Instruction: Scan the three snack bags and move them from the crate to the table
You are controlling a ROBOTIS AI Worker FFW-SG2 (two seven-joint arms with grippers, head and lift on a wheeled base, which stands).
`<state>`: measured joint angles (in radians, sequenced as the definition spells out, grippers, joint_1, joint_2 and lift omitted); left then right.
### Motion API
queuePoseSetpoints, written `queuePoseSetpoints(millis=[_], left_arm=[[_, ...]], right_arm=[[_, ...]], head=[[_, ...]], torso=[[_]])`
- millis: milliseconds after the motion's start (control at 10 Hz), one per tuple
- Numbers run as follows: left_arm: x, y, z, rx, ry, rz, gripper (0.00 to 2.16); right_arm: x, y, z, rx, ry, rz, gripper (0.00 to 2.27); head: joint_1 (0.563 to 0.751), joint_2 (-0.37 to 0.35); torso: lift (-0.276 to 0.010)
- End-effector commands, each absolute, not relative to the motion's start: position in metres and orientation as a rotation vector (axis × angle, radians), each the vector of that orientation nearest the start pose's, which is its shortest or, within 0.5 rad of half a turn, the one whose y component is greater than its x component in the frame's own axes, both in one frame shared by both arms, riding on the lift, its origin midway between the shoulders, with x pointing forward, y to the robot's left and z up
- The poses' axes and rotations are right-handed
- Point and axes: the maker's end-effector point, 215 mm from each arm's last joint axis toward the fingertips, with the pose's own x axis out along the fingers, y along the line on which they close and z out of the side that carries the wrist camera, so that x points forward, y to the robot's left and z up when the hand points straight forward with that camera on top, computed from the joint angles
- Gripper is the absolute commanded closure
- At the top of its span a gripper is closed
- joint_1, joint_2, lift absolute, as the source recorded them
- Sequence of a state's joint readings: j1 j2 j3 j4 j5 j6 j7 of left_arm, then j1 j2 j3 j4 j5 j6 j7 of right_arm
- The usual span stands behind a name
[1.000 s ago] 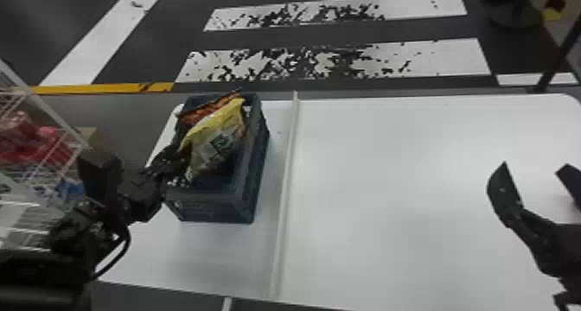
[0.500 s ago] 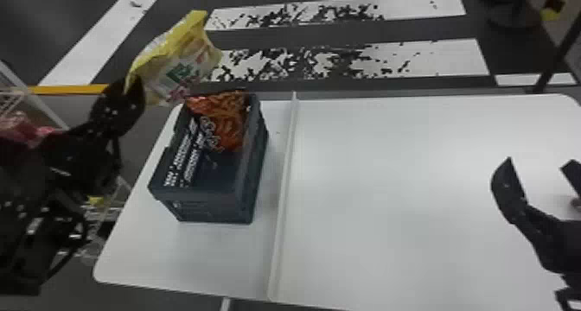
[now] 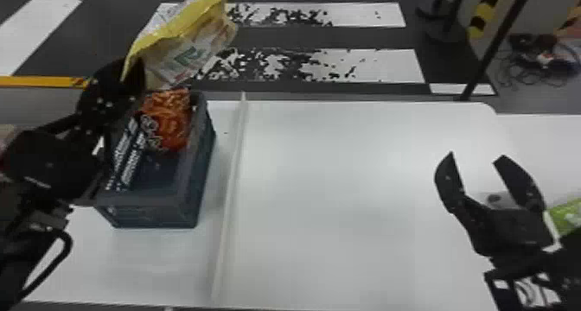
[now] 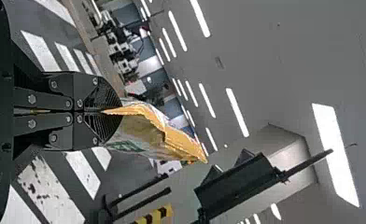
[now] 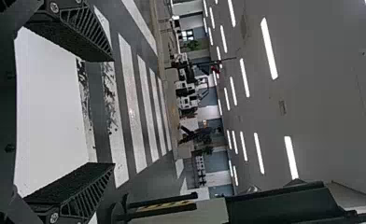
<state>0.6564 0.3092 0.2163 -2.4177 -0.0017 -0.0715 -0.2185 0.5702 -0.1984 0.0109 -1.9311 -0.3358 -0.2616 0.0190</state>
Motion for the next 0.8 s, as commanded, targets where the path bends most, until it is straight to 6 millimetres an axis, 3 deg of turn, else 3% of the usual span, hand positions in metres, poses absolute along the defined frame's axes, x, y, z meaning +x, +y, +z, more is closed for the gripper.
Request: queuePoseSetpoints(millis=[0, 100, 300, 500, 700], left_arm=[[0.403, 0.216, -0.175, 0.285, -0.246, -0.304, 2.15], [0.415, 0.203, -0.204, 0.191, -0.139, -0.311, 2.15], [0.421, 0.165, -0.240, -0.018, -0.035, -0.355, 2.15], [0.421, 0.129, -0.261, -0.186, 0.016, -0.424, 2.14], [0.420, 0.109, -0.287, -0.303, 0.080, -0.467, 2.15]], right_arm=[[0.417, -0.259, -0.351, 0.167, -0.037, 0.057, 0.09], [0.417, -0.260, -0.350, 0.168, -0.039, 0.053, 0.09], [0.418, -0.266, -0.350, 0.167, -0.041, 0.035, 0.09], [0.417, -0.269, -0.350, 0.170, -0.044, 0.025, 0.09], [0.417, -0.270, -0.350, 0.174, -0.047, 0.019, 0.09]], head=[[0.695, -0.020], [0.695, -0.046], [0.695, -0.078], [0.695, -0.143], [0.695, -0.184]], torso=[[-0.062], [-0.062], [-0.062], [-0.062], [-0.062]])
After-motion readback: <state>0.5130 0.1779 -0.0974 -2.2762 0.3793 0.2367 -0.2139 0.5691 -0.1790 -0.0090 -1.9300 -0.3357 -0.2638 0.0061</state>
